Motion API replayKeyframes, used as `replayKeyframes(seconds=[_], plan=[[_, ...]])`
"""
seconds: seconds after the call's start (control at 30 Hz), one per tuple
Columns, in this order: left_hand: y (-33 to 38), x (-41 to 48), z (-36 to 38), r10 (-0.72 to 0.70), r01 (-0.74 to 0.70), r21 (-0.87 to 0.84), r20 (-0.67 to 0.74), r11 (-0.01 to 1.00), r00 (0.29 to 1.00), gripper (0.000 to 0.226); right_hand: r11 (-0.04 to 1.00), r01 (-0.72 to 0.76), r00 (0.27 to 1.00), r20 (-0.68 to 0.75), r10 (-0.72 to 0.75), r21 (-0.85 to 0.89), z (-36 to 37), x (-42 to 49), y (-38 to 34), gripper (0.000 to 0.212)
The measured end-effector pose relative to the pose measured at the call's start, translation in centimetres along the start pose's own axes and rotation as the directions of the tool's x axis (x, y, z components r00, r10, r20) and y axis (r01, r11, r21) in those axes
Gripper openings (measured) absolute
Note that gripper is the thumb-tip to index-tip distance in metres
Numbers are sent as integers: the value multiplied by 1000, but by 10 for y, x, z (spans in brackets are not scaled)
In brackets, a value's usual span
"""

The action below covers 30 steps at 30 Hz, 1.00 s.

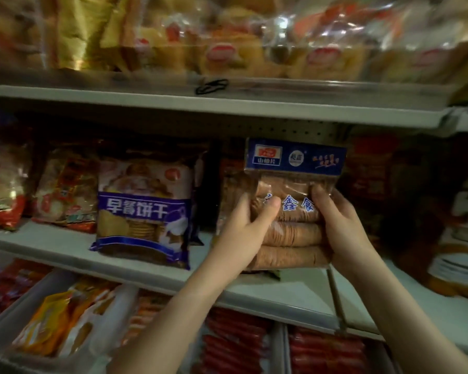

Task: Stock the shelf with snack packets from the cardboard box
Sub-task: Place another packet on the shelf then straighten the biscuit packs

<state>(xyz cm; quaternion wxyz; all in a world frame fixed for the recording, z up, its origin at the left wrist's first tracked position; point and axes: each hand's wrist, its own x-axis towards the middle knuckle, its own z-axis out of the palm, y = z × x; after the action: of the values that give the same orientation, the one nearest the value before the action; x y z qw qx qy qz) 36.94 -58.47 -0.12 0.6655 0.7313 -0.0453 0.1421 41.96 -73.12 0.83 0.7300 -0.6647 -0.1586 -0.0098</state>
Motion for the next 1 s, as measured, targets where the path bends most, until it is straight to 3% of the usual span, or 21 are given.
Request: replayKeyframes(seconds=[0.17, 0.27, 0.4, 0.5, 0.53, 0.63, 0.7, 0.77, 0.87, 1.0], plan=[[-8, 25, 73, -49, 47, 56, 25, 997, 999, 24, 998, -54, 990, -128, 52, -12, -68, 12, 12, 37], [-21, 41, 110, -129, 129, -12, 23, 992, 991, 17, 994, -105, 974, -206, 98, -19, -103, 21, 26, 28], [-40, 59, 144, -294, 294, -44, 16, 955, 956, 49, 981, -195, 948, -261, 184, -17, -135, 28, 46, 42], [-55, 71, 156, -342, 343, -58, 20, 938, 939, 31, 973, -227, 942, -264, 210, -38, -145, 30, 57, 39], [-58, 75, 158, -368, 368, -49, 11, 929, 930, 36, 974, -223, 943, -262, 205, -41, -146, 31, 59, 38], [-63, 87, 167, -459, 457, -57, -44, 888, 887, 87, 972, -209, 948, -268, 174, -110, -149, 38, 58, 39], [-65, 89, 172, -487, 483, -84, -32, 871, 873, 95, 962, -197, 948, -285, 139, -189, -150, 43, 59, 41], [-64, 91, 176, -488, 484, -106, -13, 869, 873, 87, 950, -182, 944, -314, 97, -254, -152, 46, 60, 48], [-57, 94, 183, -437, 436, -90, 2, 896, 899, 51, 934, -162, 944, -326, 53, -319, -152, 47, 64, 65], [-55, 94, 188, -386, 385, -32, -93, 922, 918, 49, 908, -118, 934, -356, -36, -401, -144, 42, 70, 83]])
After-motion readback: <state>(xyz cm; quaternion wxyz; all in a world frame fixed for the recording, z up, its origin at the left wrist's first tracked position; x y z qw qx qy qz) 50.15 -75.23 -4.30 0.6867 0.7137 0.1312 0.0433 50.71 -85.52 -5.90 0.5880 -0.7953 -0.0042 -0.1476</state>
